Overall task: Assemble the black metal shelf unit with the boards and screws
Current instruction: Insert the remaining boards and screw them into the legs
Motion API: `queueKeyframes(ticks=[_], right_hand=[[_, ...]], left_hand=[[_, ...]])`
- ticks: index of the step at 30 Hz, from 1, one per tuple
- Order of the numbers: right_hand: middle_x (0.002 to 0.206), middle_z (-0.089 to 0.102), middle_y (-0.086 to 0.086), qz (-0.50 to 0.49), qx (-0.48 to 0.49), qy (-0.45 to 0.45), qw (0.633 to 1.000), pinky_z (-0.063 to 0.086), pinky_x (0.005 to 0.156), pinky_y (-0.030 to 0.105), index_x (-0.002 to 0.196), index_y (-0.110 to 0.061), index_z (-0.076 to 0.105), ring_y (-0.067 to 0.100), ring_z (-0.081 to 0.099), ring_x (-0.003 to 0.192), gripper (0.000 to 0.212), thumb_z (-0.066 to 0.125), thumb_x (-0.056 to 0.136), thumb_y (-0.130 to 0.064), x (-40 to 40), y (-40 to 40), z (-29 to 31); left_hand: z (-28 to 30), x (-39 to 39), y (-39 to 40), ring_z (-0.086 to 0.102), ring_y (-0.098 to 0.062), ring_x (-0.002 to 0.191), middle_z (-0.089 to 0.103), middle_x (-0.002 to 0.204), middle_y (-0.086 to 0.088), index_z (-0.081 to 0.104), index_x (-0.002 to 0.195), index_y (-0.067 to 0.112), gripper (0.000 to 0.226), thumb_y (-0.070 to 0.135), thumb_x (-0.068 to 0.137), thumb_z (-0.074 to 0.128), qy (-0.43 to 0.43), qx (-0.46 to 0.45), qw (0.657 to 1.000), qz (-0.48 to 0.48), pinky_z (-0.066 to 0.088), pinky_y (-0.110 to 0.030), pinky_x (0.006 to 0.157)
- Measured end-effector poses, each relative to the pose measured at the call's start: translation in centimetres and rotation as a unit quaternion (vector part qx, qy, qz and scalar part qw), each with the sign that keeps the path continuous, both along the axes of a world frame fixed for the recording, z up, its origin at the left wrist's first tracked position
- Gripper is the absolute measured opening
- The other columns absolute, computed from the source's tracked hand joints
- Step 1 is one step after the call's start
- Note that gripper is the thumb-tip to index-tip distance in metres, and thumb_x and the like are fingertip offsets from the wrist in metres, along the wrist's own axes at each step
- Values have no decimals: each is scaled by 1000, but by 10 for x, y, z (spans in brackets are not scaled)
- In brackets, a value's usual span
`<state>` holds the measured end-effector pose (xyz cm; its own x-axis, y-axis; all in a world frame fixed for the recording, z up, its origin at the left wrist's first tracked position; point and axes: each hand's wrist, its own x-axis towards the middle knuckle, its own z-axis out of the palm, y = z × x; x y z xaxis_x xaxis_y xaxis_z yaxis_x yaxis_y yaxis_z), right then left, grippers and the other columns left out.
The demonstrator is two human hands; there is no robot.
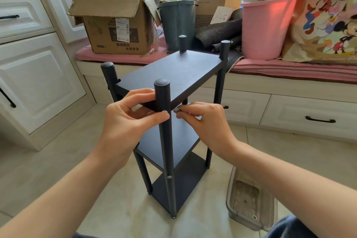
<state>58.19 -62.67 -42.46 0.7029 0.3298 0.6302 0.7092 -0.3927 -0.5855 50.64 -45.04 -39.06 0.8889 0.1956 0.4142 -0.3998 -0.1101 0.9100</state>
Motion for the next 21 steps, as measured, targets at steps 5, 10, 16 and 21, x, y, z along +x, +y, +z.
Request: queueKeyframes(ticks=[5, 10, 16, 21], right_hand=[[98, 76, 4, -7, -7, 0, 1000, 56, 88, 25, 106, -9, 76, 16, 72, 87, 21, 71, 87, -16, -1, 6, -2], [99, 76, 4, -4, 10, 17, 1000, 57, 89, 28, 105, -8, 77, 18, 72, 88, 19, 70, 88, -14, -3, 14, -5], [97, 76, 6, -7, 26, 13, 1000, 50, 84, 14, 103, -7, 77, 17, 71, 87, 18, 71, 87, -11, -4, 24, -9], [93, 77, 6, -12, 34, 25, 999, 49, 78, 18, 99, -7, 78, 12, 60, 78, 15, 71, 87, -12, -5, 34, -11]], left_hand=[[-1, 0, 1, 75, -23, 93, 74, 110, 4, 76, 105, 18, 43, 17, 62, 84, -1, -2, 1000, -3, 60, -25, 80], [-1, 2, 1, 75, -25, 94, 74, 111, 3, 77, 103, 21, 42, 18, 62, 84, -3, -5, 1000, -8, 60, -27, 81], [-1, 2, 3, 74, -24, 97, 74, 109, 4, 76, 103, 23, 43, 24, 62, 84, -3, 2, 1000, -12, 60, -25, 81], [-1, 2, 3, 74, -24, 95, 74, 110, 2, 77, 103, 23, 44, 26, 59, 85, -1, 0, 1000, -9, 60, -24, 79]])
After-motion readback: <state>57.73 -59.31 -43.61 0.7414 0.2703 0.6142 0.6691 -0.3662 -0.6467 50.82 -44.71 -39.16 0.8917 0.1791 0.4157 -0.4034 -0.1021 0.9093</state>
